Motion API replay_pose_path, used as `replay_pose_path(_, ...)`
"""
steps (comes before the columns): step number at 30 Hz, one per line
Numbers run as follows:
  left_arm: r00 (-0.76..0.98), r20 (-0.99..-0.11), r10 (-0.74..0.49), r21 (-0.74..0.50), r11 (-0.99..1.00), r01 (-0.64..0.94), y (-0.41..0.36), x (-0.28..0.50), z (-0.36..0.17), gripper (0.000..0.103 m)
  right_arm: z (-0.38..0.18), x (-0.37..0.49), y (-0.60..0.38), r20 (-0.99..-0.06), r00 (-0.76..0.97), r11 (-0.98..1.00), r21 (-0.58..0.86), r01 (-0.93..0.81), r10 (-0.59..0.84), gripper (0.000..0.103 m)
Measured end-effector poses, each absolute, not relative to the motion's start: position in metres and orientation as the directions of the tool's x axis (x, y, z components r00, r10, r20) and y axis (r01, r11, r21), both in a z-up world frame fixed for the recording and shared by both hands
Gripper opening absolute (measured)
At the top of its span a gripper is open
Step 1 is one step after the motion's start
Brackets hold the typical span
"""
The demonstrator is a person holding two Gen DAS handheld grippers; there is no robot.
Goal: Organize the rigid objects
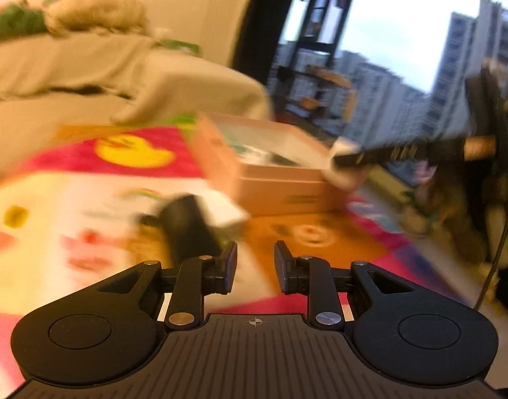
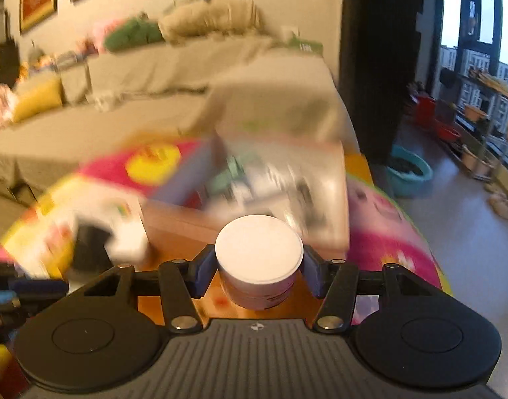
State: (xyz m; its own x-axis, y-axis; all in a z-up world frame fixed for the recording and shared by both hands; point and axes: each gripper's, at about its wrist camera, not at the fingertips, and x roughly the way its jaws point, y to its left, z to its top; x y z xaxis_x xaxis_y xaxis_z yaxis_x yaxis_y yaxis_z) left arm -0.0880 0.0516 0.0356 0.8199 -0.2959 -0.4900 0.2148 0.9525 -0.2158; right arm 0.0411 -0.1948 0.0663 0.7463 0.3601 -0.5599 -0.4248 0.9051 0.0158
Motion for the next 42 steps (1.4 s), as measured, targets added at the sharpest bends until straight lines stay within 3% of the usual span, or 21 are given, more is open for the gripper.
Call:
replay_pose_path(4,0.829,-0.528,-0.185,-0.191,0.977,0.096,0.077,-0.093,0.031,0.027,0.081,0.087,-0.172,-0.543,0.759,0.910,0.025,-0.414,0.360,0.054)
replay_pose_path(11,0.804,-0.572,-0.162,-0.242,0.970,0.023,0.108,-0.105,0.019,0.027,0.044,0.149,-0.153,-0.666,0.674,0.924,0.058,-0.378,0.318,0.055)
replay_pose_path(18,0.807,-0.563,-0.179,-0.266,0.963,0.028,0.107,-0.102,0.018,0.027,0.047,0.082,-0.176,-0.549,0.787,0.932,-0.041,-0.361,0.281,0.068)
replay_pose_path(21,0.809,-0.561,-0.175,-0.273,0.962,0.020,0.103,-0.098,0.016,0.027,0.052,0.049,-0.184,-0.505,0.798,0.914,-0.041,-0.403,0.329,0.078)
replay_pose_path(29,0.828,-0.545,-0.134,-0.318,0.947,-0.056,0.113,-0.074,0.028,0.030,0.021,-0.017,-0.139,-0.570,0.649,0.776,-0.031,-0.630,0.503,0.079)
replay_pose_path(37,0.826,-0.553,-0.107,-0.310,0.947,-0.085,0.126,-0.083,0.027,0.030,0.033,0.000,-0.042,-0.511,0.648,0.714,-0.092,-0.694,0.564,0.078)
replay_pose_path(39,0.823,-0.555,-0.118,-0.317,0.945,-0.078,0.128,-0.087,0.025,0.030,0.029,0.013,-0.024,-0.526,0.656,0.714,-0.124,-0.689,0.541,0.067)
replay_pose_path(40,0.821,-0.558,-0.126,-0.322,0.944,-0.074,0.129,-0.089,0.024,0.030,0.027,0.019,-0.019,-0.552,0.639,0.707,-0.121,-0.697,0.535,0.046)
replay_pose_path(42,0.812,-0.566,-0.143,-0.335,0.940,-0.068,0.131,-0.093,0.022,0.030,0.025,0.017,-0.019,-0.573,0.620,0.702,-0.104,-0.704,0.537,0.047)
